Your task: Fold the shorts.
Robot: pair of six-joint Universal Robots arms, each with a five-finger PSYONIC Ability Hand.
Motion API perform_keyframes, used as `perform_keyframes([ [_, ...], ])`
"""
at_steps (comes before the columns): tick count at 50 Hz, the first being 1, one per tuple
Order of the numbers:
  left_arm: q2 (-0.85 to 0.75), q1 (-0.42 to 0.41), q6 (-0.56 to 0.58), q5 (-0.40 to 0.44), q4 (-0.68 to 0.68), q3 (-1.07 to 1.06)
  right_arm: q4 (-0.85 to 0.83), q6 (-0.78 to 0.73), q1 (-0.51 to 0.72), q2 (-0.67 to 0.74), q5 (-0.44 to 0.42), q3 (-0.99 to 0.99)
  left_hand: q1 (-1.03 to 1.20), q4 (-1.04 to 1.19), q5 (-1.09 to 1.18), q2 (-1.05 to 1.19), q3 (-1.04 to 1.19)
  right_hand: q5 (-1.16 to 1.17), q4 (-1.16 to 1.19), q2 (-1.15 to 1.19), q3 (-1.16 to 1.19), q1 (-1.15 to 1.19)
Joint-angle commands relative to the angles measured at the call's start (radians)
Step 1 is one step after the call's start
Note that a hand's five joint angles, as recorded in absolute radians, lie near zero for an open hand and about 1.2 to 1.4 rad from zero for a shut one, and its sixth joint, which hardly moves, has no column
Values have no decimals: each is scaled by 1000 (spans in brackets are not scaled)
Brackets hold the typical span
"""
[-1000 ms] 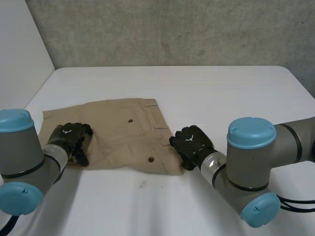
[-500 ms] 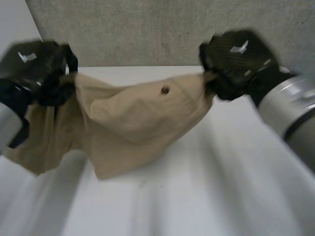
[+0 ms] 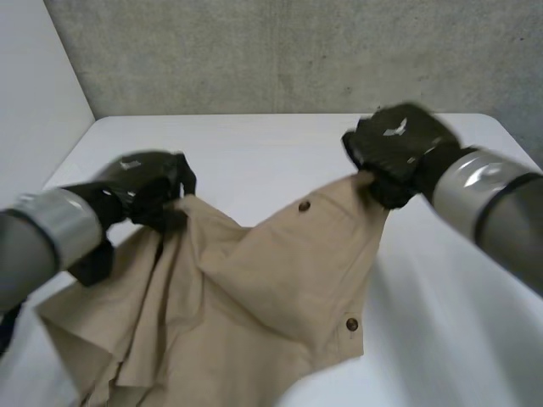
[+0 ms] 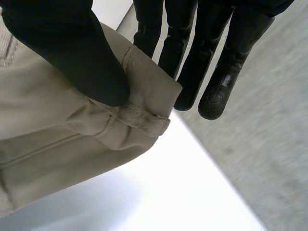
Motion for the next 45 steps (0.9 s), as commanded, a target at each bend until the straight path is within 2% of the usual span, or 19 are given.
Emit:
perform_keyframes([
  [1,-374,-2,45,-16,128,154,-96,-1,13,251,9,-120,158,102,110,102,103,241,206,223,223,437],
  [4,-463,3,63,-34,163,236,-270,26,14,344,30,-184,146,90,99,90,91,241,206,223,223,437],
  [5,-557,4,72,-71,255,346,-316,41,14,361,38,-193,137,82,90,81,82,241,206,223,223,437],
  [7,-576,6,68,-80,289,368,-408,77,16,392,62,-209,96,40,49,40,41,241,206,223,223,437],
  [8,-593,9,66,-91,327,388,-495,98,14,421,91,-218,12,-44,-36,-44,-43,44,9,26,26,240],
  [9,-619,18,68,-111,408,411,-534,104,14,437,110,-223,-329,-385,-376,-385,-384,-286,-321,-304,-304,-90],
  [10,-630,22,72,-118,448,417,-566,106,14,454,124,-229,-577,-632,-624,-633,-632,-600,-636,-618,-619,-405],
  [11,-630,23,72,-119,449,417,-591,103,14,472,134,-236,-579,-635,-626,-635,-634,-900,-935,-918,-918,-704],
  [12,-644,26,74,-132,520,421,-606,89,14,504,151,-255,-941,-997,-988,-997,-996,-981,-1016,-999,-999,-785],
  [13,-650,26,72,-140,601,414,-603,81,14,518,157,-265,-941,-997,-988,-997,-996,-981,-1016,-999,-999,-785],
  [16,-642,26,74,-137,649,407,-582,46,17,535,168,-286,-941,-997,-988,-997,-996,-981,-1016,-999,-999,-785],
  [21,-595,24,75,-137,634,355,-534,34,25,504,177,-264,-941,-997,-988,-997,-996,-981,-1016,-999,-999,-785],
  [23,-505,23,78,-137,602,275,-514,32,23,480,176,-244,-940,-996,-988,-996,-995,-981,-1016,-999,-999,-785],
  [26,-455,19,80,-135,575,218,-465,29,20,428,174,-191,-929,-984,-976,-984,-983,-981,-1016,-999,-999,-785],
  [28,-323,4,95,-135,468,70,-432,28,17,382,171,-142,-900,-955,-947,-955,-954,-981,-1016,-999,-999,-785],
  [33,-208,-17,109,-137,367,-58,-386,29,13,294,165,-16,-864,-920,-911,-920,-919,-981,-1016,-999,-999,-785],
  [35,-117,-48,117,-137,276,-165,-382,31,13,259,157,47,-844,-899,-891,-899,-898,-981,-1016,-999,-999,-785],
  [38,-51,-85,118,-137,213,-254,-390,32,13,227,157,119,-844,-899,-891,-899,-898,-981,-1016,-999,-999,-785],
  [45,19,-116,164,-134,189,-389,-393,34,13,187,159,208,-776,-832,-823,-832,-831,-981,-1016,-999,-999,-785],
])
